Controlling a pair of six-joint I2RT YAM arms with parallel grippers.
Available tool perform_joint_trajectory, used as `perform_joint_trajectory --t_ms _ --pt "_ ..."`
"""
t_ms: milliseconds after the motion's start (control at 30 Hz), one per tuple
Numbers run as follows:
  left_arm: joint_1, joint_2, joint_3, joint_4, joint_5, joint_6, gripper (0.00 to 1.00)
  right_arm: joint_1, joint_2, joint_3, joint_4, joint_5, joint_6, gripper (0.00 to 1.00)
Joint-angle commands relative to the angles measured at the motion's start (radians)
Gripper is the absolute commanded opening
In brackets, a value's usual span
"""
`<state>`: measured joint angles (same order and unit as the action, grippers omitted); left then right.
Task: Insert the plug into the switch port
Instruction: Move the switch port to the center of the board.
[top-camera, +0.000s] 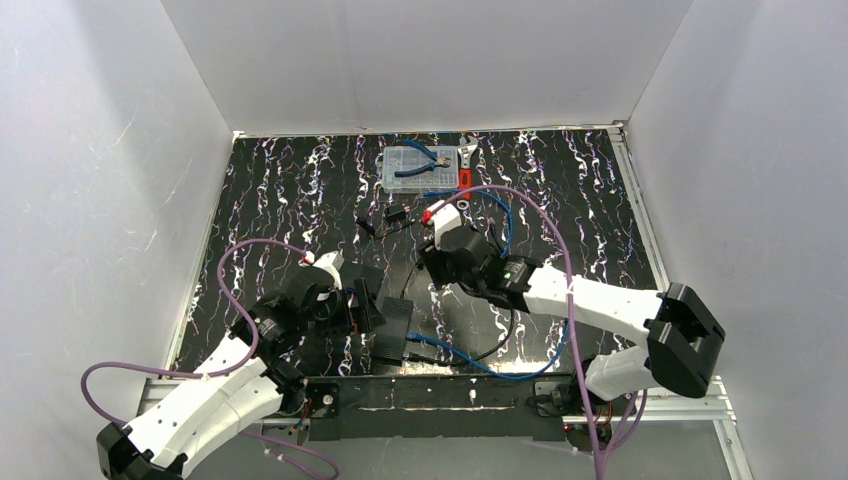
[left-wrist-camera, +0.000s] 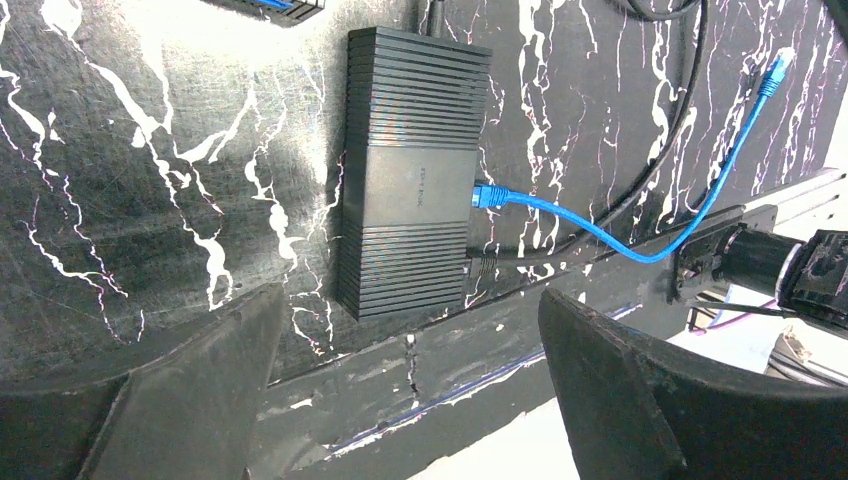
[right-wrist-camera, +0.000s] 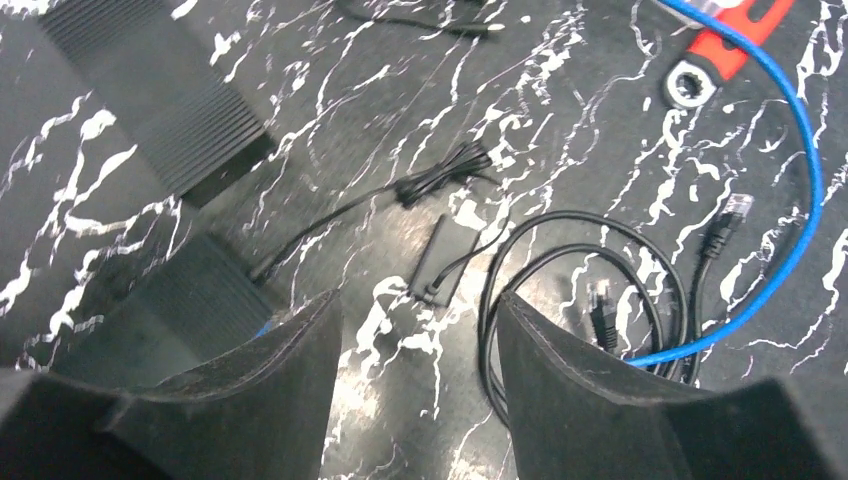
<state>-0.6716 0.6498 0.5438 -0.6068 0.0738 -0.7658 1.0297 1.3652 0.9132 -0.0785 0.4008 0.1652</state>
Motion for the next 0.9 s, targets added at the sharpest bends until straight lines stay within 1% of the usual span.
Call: perform_joint_trajectory --t_ms 0,167,433,733,867 --pt "-0.006 -0.022 -0.003 -0.022 -0.007 0.010 0.98 -0.043 0.075 0.100 -0.092 0.021 0.082 0.64" --pt "-0.006 -0.032 -0.007 -0.012 0.010 0.009 0.98 -0.075 0.162 0.169 -0.155 -0.008 0.140 0.64" --pt "-0.005 -0.012 -0.020 0.011 0.039 0.010 0.98 -0.090 0.268 0.201 -0.187 -0.036 0.187 0.64" --pt "-0.005 -0.011 -0.022 0.017 0.055 0.018 0.98 -0.099 0.345 0.233 -0.175 -0.066 0.202 0.62" --pt "-0.005 -0.021 -0.026 0.018 0.056 0.017 0.98 -0.110 0.376 0.246 -0.168 -0.071 0.205 0.60"
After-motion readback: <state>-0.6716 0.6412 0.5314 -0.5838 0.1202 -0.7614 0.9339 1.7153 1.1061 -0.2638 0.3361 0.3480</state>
